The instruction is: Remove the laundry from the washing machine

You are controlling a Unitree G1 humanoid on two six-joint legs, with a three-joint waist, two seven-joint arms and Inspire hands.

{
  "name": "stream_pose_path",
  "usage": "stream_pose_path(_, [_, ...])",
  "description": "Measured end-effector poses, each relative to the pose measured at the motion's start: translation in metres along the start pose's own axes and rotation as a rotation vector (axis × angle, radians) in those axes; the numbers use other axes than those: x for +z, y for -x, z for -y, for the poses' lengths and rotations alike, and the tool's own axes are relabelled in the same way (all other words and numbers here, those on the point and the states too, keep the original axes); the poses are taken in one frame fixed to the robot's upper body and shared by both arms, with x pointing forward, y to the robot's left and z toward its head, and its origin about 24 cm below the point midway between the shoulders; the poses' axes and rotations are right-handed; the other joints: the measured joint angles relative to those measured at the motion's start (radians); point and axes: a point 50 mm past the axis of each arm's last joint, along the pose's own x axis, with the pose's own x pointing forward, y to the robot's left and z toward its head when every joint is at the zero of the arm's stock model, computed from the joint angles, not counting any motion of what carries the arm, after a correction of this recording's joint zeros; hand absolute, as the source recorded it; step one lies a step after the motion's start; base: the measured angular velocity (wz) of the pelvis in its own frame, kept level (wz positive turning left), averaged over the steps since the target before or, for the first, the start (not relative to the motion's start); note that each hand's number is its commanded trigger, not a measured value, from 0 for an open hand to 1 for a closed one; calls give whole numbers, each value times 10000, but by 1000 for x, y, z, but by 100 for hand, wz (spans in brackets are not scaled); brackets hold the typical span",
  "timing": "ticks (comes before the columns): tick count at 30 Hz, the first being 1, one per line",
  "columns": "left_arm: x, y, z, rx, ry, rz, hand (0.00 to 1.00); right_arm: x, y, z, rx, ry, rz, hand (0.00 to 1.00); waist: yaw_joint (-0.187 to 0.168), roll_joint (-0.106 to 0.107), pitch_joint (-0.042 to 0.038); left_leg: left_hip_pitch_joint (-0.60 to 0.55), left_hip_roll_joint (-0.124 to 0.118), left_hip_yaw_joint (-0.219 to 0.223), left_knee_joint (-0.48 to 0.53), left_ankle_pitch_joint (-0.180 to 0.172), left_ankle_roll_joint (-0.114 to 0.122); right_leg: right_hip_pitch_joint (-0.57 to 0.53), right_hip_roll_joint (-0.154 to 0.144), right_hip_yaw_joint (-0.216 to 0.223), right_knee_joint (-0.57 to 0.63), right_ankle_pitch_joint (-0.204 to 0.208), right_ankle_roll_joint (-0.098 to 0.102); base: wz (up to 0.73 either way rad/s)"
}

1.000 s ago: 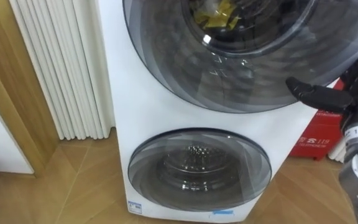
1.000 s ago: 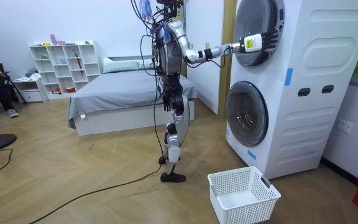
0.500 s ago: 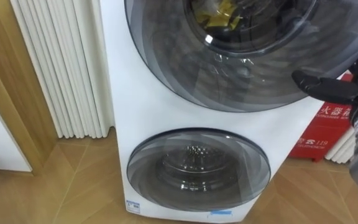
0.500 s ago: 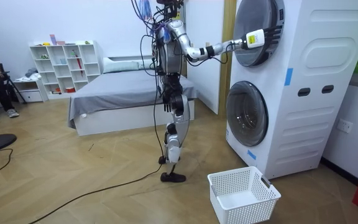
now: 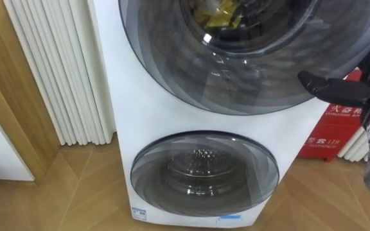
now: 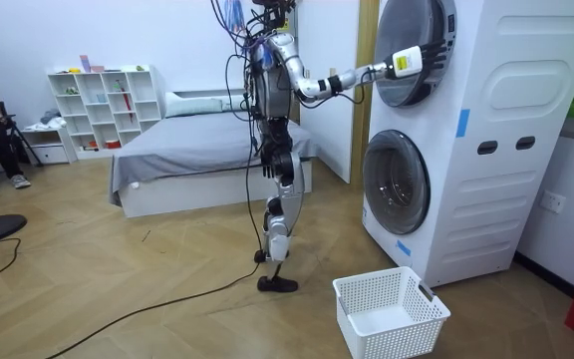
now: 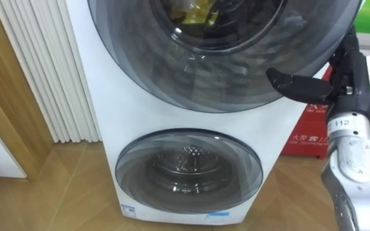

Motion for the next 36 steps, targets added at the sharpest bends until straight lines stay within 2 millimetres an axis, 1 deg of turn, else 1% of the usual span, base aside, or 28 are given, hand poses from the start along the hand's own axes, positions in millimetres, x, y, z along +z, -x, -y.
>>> stream_pose_path(1, [1, 0, 0, 6, -33, 49, 0, 0, 3, 0, 46, 18, 14, 0, -11, -2, 1, 26, 8, 10, -22, 3, -5, 11, 9, 6, -1, 0, 0, -5])
stream_pose_path(3, [3, -1, -1, 27, -208, 201, 0, 1, 13, -1, 265, 99, 85, 0, -17, -36, 28, 116, 31, 22, -66, 16, -27, 46, 45, 104, -2, 0, 0, -11])
stream_pose_path(7, [3, -1, -3, 63, -449, 136, 0, 0, 23, -5, 677, 99, 120, 0, -38, -76, 64, 223, 60, 23, -73, 16, -29, 73, 81, 225, -16, 2, -3, -17])
stream_pose_path(8, [5, -1, -3, 76, -500, 185, 0, -1, 28, -5, 717, 67, 150, 0, -69, -76, 68, 213, 61, 41, -75, 16, -29, 73, 83, 237, -13, 2, -3, 0])
stream_pose_path(10, [8, -2, -3, 143, -631, 227, 0, -3, 34, -5, 801, 0, 205, 0, -78, -69, 75, 212, 60, 42, -65, 15, -30, 69, 82, 245, -10, 2, -3, 0])
stream_pose_path(13, [10, -2, 0, 158, -871, 280, 0, -7, 41, -9, 1060, -100, 131, 0, -185, -40, 86, 204, 60, 23, -72, 11, -38, 64, 83, 275, -4, 8, -13, 0])
stream_pose_path(16, [11, -2, 0, 139, -933, 292, 0, -11, 47, -15, 1259, -541, -1, 0, -228, 14, 93, 211, 87, 37, -134, -14, -77, 58, 119, 320, -4, 50, -81, -5])
stream_pose_path(19, [7, -2, 2, 48, -962, 219, 0, -19, 60, -20, 1571, -844, -187, 0, -266, 95, 56, 210, 111, 76, -81, -12, -82, 60, 146, 461, 1, 82, -133, -4])
stream_pose_path(21, [5, -2, 4, 3, -1091, 170, 0, -22, 71, -25, 2144, -1015, -413, 0, -416, 212, 36, 176, 123, 60, -56, -15, -92, 34, 162, 515, 16, 88, -143, -3])
stream_pose_path(22, [3, -1, 4, -7, -1104, 124, 0, -23, 73, -28, 2293, -1100, -467, 0, -481, 249, 23, 165, 125, 52, -51, -13, -96, 22, 165, 516, 22, 89, -145, 0])
stream_pose_path(23, [1, -1, 5, -34, -1143, 76, 0, -25, 77, -32, 2544, -1228, -573, 0, -547, 335, -20, 124, 128, 51, -42, -7, -107, -25, 171, 512, 28, 98, -160, 0])
stream_pose_path(24, [-1, -1, 7, -67, -1149, 45, 0, -25, 80, -34, 2773, -1302, -619, 0, -583, 394, -45, 108, 134, 68, -40, 3, -118, -52, 176, 507, 39, 113, -183, 0])
stream_pose_path(25, [-2, -1, 7, -83, -1146, 27, 0, -25, 82, -35, 2891, -1324, -633, 0, -594, 430, -54, 96, 137, 88, -37, 7, -122, -70, 178, 504, 52, 114, -185, 0])
stream_pose_path(26, [-1, -1, 7, -123, -1146, 61, 0, -25, 83, -37, 3144, -1382, -655, 0, -644, 524, -39, 88, 149, 107, -32, 14, -130, -91, 183, 508, 70, 115, -188, 0])
stream_pose_path(27, [0, -1, 7, -167, -1152, 139, 0, -25, 85, -38, 3383, -1469, -664, 0, -746, 596, -51, 84, 154, 99, -32, 20, -137, -91, 186, 506, 71, 115, -188, 0])
stream_pose_path(29, [3, -1, 8, -216, -1217, 237, 0, -26, 90, -41, 3779, -1553, -758, 0, -772, 684, -74, 88, 168, 112, -42, 24, -144, -99, 199, 506, 69, 115, -188, -2])
stream_pose_path(34, [12, -3, 12, -408, -1227, 481, 0, -31, 101, -48, 4395, -2303, -1156, 0, -794, 686, -56, 97, 201, 249, -59, 30, -160, -146, 222, 562, 70, 119, -193, -7])
stream_pose_path(36, [19, -3, 17, -513, -1255, 679, 0, -29, 104, -51, 4752, -2581, -1125, 0, -848, 683, -44, 65, 207, 353, -73, 28, -159, -283, 236, 772, 163, 121, -197, -15])
